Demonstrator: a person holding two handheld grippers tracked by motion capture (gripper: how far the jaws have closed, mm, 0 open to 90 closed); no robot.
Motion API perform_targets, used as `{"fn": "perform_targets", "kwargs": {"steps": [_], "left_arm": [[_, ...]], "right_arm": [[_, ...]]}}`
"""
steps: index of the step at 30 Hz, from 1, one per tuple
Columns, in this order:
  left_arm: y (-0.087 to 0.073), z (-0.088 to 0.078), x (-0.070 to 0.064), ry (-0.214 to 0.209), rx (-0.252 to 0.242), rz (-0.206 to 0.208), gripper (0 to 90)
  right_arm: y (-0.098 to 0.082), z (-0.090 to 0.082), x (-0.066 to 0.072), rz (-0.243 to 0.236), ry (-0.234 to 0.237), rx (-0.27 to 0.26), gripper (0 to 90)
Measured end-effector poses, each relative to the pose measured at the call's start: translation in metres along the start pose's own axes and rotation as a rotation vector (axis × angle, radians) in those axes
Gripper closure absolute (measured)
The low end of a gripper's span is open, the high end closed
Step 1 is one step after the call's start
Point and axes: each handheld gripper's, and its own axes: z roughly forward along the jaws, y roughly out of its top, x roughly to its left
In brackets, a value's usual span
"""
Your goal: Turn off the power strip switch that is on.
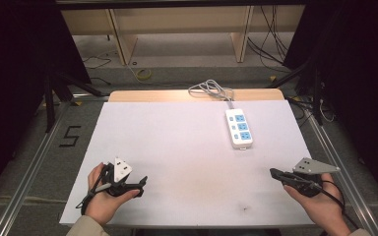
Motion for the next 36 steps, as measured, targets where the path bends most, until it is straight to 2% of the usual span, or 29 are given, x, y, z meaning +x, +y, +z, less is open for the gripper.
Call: {"fn": "perform_targets", "kwargs": {"steps": [15, 36], "left_arm": [[0.002, 0.001, -0.002, -0.003, -0.002, 0.012, 11.8], [0.002, 0.002, -0.003, -0.002, -0.008, 0.008, 12.7]], "right_arm": [[0.015, 0.020, -0.007, 0.044, -0.012, 0.011, 90.0], [0.035, 0.052, -0.018, 0.031, -0.045, 0.040, 90.0]]}}
